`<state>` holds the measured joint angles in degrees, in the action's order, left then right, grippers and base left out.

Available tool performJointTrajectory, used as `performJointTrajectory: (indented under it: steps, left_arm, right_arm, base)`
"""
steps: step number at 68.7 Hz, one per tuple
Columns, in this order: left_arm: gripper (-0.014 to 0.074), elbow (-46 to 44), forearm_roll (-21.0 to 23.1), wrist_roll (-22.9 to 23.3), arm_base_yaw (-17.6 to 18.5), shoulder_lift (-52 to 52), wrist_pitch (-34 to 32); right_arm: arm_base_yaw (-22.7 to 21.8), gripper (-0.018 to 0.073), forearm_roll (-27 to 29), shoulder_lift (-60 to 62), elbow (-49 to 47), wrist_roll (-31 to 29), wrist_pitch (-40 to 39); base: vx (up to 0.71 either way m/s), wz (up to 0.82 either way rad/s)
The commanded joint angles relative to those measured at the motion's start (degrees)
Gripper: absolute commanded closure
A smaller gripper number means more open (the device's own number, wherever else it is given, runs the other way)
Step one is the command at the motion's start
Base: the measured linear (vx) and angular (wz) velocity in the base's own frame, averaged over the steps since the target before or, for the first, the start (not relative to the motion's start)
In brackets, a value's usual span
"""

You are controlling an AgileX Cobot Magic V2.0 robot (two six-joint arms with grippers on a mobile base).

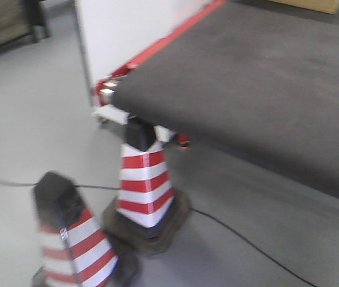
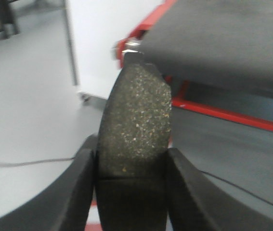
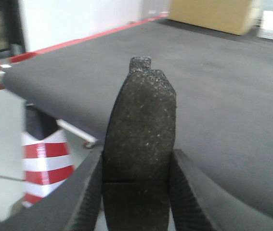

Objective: Move and align brake pads A on conveyor
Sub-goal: 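Turn and drive up to the dark grey conveyor belt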

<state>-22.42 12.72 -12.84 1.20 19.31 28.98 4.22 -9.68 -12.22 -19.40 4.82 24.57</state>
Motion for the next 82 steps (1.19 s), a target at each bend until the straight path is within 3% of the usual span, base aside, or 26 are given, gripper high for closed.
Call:
performJointTrajectory:
  steps: [1, 42, 82]
  left_arm:
    - [0.0488, -1.5, 1.1, 0.4, 0.1, 0.4, -5.5]
    - [0.0488, -1.5, 1.0, 0.4, 0.1, 0.5, -5.4]
    - [0.0488, -1.5, 1.0, 0.4, 0.1, 0.4, -5.5]
  right_arm:
    - [-0.2, 0.0556, -0.8, -0.4, -1.9, -0.5, -5.6]
    - [-0.2, 0.0556, -0.6, -0.1, -1.9, -0.5, -5.0]
    - [-0.2, 0.0556, -0.7, -0.1, -1.9, -0.5, -4.4]
  base:
    - [0.2, -0.67]
    - [0.19, -0.66]
    - [0.22, -0.23]
